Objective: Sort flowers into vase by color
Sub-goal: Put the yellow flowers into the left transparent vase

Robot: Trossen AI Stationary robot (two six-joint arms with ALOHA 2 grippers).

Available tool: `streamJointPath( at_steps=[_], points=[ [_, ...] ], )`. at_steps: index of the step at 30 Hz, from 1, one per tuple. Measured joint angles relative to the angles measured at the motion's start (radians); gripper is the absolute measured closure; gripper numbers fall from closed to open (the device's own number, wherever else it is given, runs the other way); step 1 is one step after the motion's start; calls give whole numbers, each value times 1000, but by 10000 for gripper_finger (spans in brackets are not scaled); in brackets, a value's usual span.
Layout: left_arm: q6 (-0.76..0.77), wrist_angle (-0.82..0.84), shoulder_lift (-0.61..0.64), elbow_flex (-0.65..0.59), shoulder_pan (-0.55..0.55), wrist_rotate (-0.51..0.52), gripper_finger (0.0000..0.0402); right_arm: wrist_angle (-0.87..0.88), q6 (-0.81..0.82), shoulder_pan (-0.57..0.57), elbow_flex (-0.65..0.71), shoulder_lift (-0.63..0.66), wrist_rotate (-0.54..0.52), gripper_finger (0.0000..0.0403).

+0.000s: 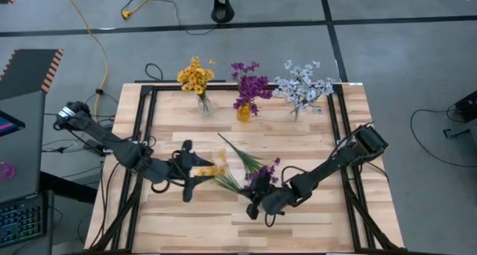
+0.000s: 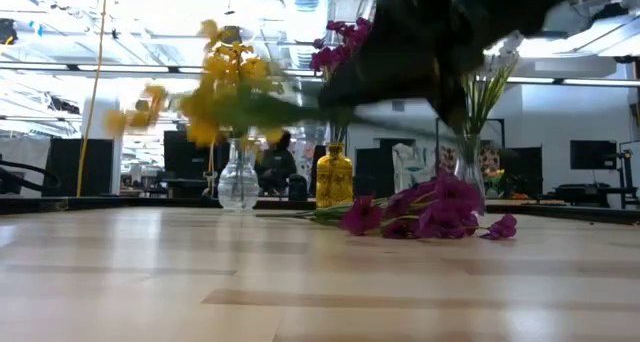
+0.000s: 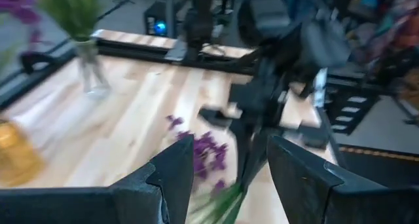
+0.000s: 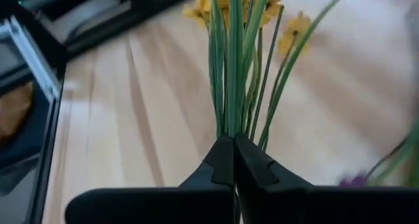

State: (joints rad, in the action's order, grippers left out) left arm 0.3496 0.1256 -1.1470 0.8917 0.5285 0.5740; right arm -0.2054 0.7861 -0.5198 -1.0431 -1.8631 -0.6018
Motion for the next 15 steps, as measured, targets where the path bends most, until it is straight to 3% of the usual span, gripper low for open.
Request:
streamJointPath(
  at_steps=[8, 15],
  points=[
    [60, 154, 69, 0, 94, 230, 223, -11, -205, 54, 0, 118, -118, 376],
    [113, 148, 58, 0, 112, 252, 223, -60, -349, 130, -1, 168, -152, 375]
  ],
)
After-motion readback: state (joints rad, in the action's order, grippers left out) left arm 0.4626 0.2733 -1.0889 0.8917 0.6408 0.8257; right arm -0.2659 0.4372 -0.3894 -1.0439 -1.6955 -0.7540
